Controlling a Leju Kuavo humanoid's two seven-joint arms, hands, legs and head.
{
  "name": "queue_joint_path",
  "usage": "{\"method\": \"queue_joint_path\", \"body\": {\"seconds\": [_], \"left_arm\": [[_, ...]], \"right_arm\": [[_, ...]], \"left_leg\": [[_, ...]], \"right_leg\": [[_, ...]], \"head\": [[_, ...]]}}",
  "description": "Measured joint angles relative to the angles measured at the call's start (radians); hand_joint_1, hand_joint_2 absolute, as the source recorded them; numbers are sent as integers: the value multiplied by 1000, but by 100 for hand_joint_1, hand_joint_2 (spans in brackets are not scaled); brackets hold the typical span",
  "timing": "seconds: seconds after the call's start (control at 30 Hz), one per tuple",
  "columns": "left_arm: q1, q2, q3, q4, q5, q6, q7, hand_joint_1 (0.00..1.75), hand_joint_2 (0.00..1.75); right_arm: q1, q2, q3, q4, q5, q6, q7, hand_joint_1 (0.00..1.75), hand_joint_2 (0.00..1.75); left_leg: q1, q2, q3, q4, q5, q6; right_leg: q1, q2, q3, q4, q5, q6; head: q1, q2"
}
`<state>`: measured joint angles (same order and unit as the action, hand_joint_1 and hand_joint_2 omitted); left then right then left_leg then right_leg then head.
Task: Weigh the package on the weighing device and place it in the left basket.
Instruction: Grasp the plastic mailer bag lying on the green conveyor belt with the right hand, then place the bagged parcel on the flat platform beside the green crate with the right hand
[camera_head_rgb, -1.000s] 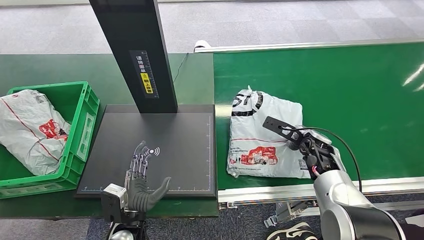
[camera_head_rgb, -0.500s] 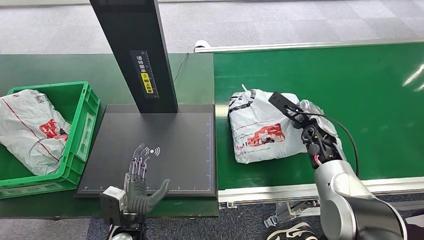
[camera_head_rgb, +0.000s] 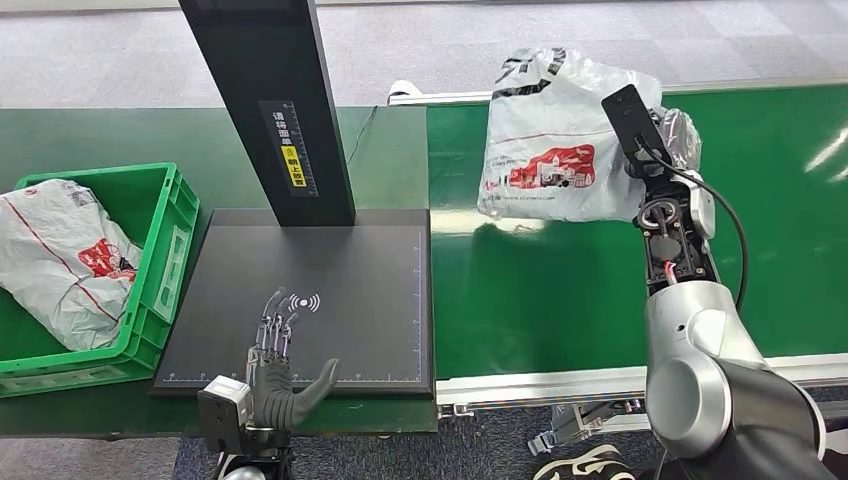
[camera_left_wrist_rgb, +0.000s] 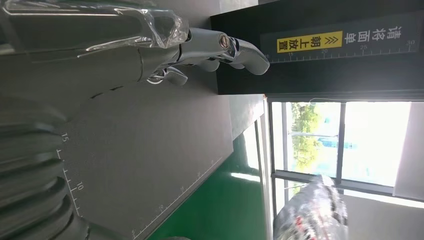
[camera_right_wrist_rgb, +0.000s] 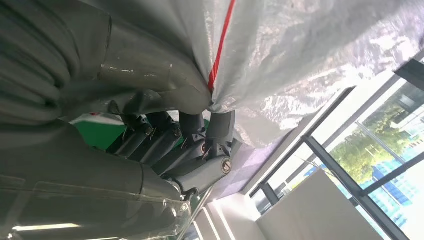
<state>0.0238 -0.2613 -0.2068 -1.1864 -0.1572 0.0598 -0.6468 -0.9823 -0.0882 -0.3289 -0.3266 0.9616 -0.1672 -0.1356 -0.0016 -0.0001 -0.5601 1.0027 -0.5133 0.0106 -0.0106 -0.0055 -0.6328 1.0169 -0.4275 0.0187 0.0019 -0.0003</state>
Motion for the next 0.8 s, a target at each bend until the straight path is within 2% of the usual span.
{"method": "queue_joint_path", "body": {"seconds": [0.07,0.17,0.3,0.4,0.53,0.57,0.63,0.73,0.8], "left_arm": [[0,-1,0,0,0,2,-1,0,175],[0,-1,0,0,-3,11,-2,0,175],[3,-3,-1,0,-4,23,-6,0,175],[4,-7,-1,0,-5,26,-8,0,175],[4,-12,-2,0,-15,27,-7,0,175],[3,-14,-2,0,-17,27,-6,0,175],[3,-15,-1,0,-21,27,-4,0,175],[4,-15,0,-2,-24,32,0,0,175],[5,-15,1,-7,-27,37,4,0,175]], "right_arm": [[-4,3,-15,-6,-20,-11,-26,175,175],[-19,14,-52,-22,-110,-20,-130,175,175],[-61,53,-90,-54,-226,76,-241,175,175],[-71,120,-82,-64,-253,157,-287,175,175],[-56,263,-20,-60,-298,245,-305,175,175],[-50,294,10,-58,-348,262,-296,175,175],[-34,347,117,-58,-556,279,-255,175,175],[-8,394,405,-72,-975,264,-177,175,175],[2,412,604,-82,-1141,255,-149,175,175]], "left_leg": [[0,0,0,0,0,0],[0,0,-1,0,0,0],[0,1,0,0,0,0],[1,5,1,-1,0,0],[2,7,2,-1,1,-2],[2,7,2,-1,1,-2],[2,6,1,-1,2,-3],[3,8,1,-1,1,-4],[3,11,1,-1,0,-5]], "right_leg": [[0,0,0,0,0,0],[0,0,0,0,0,0],[0,1,0,1,0,0],[1,5,0,1,0,0],[2,6,-2,3,0,-2],[2,6,-2,3,0,-2],[2,6,-3,4,-1,-3],[2,8,-5,5,0,-4],[2,10,-6,5,0,-5]], "head": [[0,0],[0,0],[0,0],[0,0],[0,0],[0,0],[0,0],[0,0],[0,0]]}}
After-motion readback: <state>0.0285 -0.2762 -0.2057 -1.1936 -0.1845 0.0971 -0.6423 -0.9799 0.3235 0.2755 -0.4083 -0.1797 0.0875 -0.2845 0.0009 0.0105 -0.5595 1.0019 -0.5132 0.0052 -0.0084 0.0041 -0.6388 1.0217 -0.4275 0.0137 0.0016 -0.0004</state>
